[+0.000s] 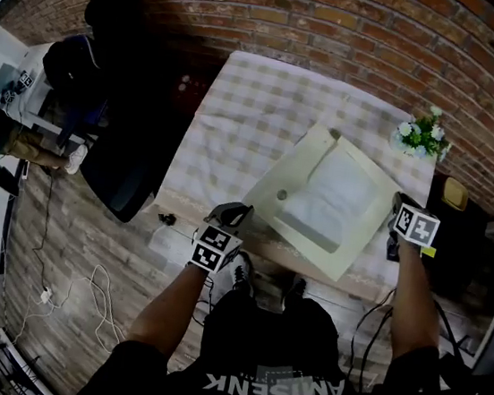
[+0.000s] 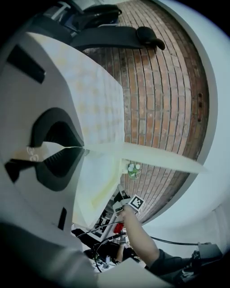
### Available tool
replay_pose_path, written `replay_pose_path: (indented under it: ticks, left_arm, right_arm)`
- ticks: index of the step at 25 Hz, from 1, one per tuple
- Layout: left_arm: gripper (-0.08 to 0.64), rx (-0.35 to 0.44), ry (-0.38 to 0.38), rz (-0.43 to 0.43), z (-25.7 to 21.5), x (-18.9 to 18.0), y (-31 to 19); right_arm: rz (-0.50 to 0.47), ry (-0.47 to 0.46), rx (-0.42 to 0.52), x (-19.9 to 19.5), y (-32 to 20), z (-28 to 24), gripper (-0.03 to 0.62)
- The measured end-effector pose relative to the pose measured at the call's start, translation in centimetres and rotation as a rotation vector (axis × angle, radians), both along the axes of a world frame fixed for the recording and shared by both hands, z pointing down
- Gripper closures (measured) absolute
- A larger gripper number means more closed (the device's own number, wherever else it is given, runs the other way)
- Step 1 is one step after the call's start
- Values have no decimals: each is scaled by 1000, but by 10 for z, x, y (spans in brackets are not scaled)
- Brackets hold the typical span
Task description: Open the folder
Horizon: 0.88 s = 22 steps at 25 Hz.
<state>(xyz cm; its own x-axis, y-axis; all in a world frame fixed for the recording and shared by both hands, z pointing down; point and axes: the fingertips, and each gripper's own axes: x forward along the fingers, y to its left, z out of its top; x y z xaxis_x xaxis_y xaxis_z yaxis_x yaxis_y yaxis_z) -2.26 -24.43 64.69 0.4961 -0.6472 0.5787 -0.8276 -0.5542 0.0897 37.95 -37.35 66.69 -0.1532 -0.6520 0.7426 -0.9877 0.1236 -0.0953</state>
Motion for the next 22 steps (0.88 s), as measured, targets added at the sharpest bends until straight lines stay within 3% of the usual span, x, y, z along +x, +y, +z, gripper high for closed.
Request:
replay_pose_path:
  ticks: [12, 22]
  left_arm:
    - [508, -59, -95, -251, 44, -40, -17]
    - [350, -4, -345, -280, 70, -62, -28]
  right_arm:
    - [4, 31, 2, -1, 0, 1, 505]
    - [23, 43, 19, -3, 1, -1, 508]
